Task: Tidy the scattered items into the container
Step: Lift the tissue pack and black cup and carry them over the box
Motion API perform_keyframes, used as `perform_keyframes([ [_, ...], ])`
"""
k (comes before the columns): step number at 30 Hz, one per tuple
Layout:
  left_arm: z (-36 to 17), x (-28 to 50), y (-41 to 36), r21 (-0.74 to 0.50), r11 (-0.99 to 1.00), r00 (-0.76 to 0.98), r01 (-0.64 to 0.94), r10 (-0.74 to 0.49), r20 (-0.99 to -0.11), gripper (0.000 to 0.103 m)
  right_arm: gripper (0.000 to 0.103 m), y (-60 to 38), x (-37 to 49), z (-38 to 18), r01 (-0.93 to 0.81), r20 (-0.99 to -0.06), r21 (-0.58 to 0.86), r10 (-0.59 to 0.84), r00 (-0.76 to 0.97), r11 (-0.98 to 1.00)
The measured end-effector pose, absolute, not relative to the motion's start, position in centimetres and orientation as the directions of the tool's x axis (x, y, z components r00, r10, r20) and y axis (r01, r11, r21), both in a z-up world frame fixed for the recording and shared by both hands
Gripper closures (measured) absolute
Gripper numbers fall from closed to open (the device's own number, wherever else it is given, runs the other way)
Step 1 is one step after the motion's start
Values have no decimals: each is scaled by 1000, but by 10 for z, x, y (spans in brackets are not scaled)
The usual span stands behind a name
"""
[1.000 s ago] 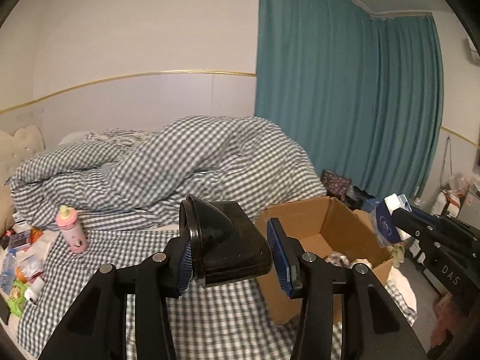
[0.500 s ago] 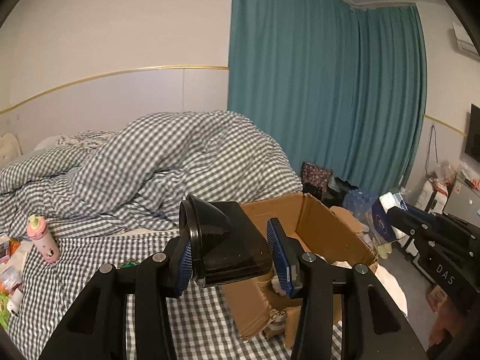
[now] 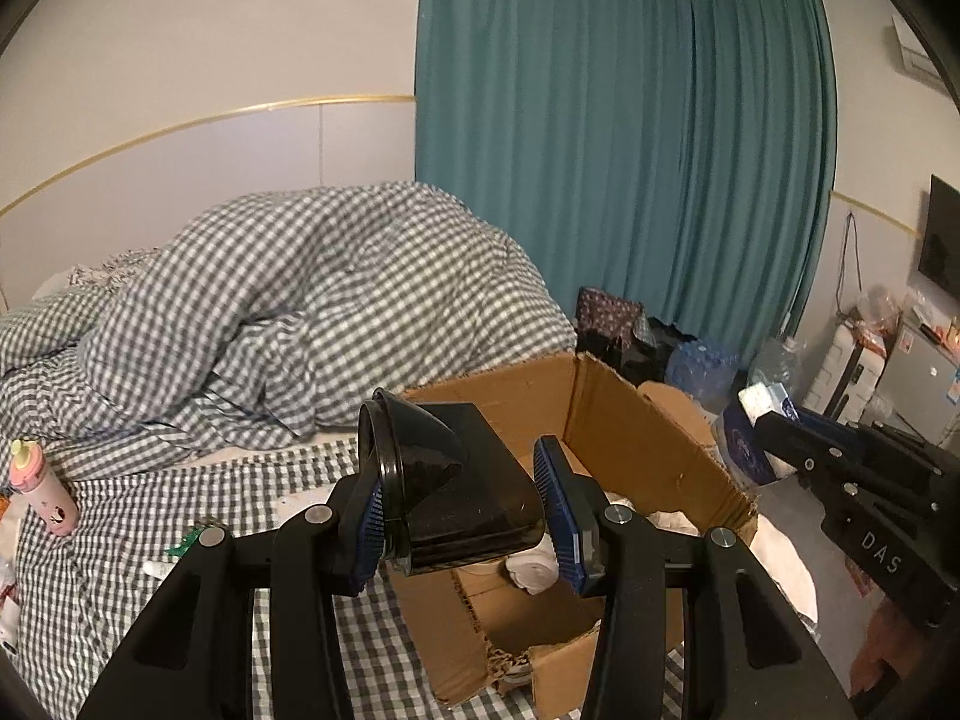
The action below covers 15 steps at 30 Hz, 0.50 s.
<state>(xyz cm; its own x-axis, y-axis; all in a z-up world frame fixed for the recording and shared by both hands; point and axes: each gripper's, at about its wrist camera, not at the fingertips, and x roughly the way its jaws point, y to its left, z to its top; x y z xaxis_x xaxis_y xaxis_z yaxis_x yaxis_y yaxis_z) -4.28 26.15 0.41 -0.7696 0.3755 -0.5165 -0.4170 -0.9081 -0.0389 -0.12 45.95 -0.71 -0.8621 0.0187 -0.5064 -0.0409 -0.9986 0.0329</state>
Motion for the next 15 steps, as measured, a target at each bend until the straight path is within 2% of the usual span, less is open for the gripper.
perform_keyframes([
  [15,-50,-93,296,-81,-880,-645,-467,402,-650,56,85,466,-46,-53,-23,-612,40,-6,-791,-999],
])
